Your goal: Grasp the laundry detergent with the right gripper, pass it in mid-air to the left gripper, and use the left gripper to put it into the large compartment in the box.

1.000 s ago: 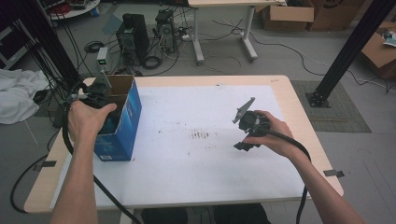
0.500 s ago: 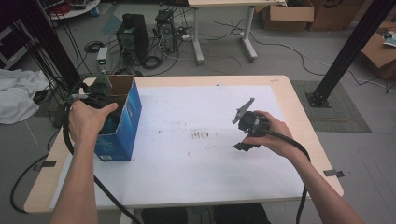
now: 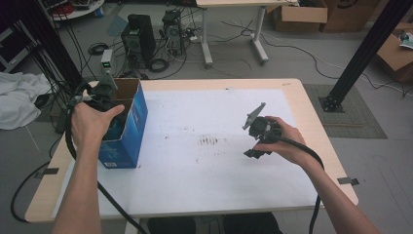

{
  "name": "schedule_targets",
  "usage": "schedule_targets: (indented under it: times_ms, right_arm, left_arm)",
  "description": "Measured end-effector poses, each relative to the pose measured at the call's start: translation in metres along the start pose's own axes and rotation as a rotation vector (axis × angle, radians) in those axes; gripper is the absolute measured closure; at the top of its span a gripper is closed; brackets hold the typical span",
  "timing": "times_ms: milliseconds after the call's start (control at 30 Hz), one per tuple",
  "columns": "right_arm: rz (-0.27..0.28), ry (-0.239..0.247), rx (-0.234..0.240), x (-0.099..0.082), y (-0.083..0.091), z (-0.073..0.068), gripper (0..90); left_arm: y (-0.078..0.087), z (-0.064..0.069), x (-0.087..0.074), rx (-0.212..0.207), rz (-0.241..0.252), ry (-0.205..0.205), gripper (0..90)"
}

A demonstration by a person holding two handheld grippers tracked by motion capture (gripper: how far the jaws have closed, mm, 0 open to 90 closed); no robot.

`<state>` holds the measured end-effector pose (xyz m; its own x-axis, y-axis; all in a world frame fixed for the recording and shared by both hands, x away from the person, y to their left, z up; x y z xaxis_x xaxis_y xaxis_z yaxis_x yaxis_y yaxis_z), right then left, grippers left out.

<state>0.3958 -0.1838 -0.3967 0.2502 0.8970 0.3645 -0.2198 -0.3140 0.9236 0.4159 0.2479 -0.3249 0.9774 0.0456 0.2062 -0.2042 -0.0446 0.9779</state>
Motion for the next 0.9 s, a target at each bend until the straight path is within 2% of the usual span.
schedule_targets:
  times_ms: [200,567,767,900]
  right_arm:
    - [-0.002,-0.003,0.000,-0.001,0.000,0.000,18.2]
    - [0.000,-0.003,-0.002,-0.001,0.000,-0.001,18.2]
    - [-0.001,-0.002,-0.001,-0.001,0.002,0.000,18.1]
    - [-0.001,-0.004,-0.001,-0.001,0.003,0.000,17.8]
  left_arm:
    - [0.008,0.001,0.002,0.011,0.013,-0.005,30.6]
    - [0.031,0.007,0.008,0.027,0.045,-0.025,26.3]
    - [0.045,0.012,0.010,0.041,0.057,-0.035,20.7]
    - [0.058,0.016,0.014,0.040,0.075,-0.038,19.1]
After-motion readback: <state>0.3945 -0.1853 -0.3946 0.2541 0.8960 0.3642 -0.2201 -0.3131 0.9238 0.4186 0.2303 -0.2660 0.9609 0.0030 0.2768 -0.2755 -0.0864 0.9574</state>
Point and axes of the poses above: each handheld gripper's, and its own axes: y roughly backward along the jaws, x roughly out of its top, z roughly to its right, the point moved 5 cm from there along -y, roughly forward along the jaws, and after that the axes turned 5 degrees about y, right-handed, at the moved point
